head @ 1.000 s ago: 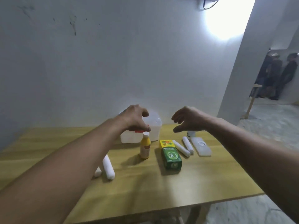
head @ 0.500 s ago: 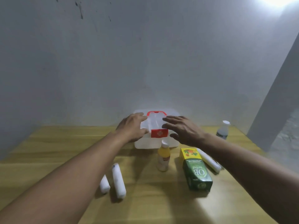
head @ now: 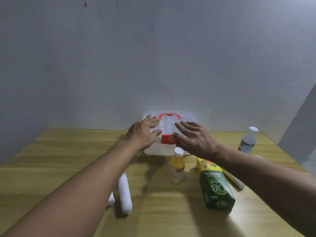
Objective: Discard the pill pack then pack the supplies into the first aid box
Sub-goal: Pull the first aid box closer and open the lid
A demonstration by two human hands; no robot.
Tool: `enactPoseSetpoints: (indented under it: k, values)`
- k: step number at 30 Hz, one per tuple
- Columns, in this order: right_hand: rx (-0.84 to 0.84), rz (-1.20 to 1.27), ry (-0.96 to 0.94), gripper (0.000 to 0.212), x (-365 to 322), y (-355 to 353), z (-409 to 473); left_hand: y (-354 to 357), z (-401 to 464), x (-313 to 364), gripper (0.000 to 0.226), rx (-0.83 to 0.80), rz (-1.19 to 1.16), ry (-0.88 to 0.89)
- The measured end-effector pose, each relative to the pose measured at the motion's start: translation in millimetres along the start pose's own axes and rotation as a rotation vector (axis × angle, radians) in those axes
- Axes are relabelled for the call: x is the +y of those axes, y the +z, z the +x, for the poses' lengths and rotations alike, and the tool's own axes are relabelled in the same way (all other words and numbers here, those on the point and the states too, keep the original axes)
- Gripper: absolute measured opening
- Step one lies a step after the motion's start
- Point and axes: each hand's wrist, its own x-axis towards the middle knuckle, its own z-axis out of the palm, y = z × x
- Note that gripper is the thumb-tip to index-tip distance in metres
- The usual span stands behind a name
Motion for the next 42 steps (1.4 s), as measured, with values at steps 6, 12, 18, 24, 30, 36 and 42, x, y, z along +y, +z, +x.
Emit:
enactPoseSetpoints:
  k: [6, 12, 18, 24, 30, 36, 42]
  values:
    - [0.125, -0.07, -0.031, 0.03, -1.4, 10.8, -2.3, 2.5, 0.4, -1.6, 0.049, 0.014, -0.019, -0.003]
    - [0.151, -0.136, -0.122, 0.032, 0.0, 3.9, 5.2, 2.9, 1.2, -2.7, 0.049, 0.006, -0.009, 0.007]
    - [0.057, -0.095, -0.177, 0.036, 6.9, -11.7, 5.7, -10.2, 0.2, -1.0, 0.052, -0.111, -0.037, 0.012]
    - [0.074, 0.116, -0.014, 0.035, 9.5, -33.2, 8.5, -10.3, -13.5, 3.3, 0.052, 0.257, -0.093, -0.022]
    - [0.194, 0.287, 0.295, 0.023, 21.9, -58.3, 29.0, 7.3, -35.8, 3.1, 0.06, 0.496, -0.049, -0.082]
    - [0.259, 0.374, 0.438, 0.019, 40.8, -73.1, 49.7, 24.6, -34.9, 5.8, 0.064, 0.287, 0.018, -0.127]
    - [0.259, 0.43, 0.541, 0.025, 57.9, -63.9, 69.5, 31.0, -19.1, 3.4, 0.062, -0.074, 0.066, -0.236]
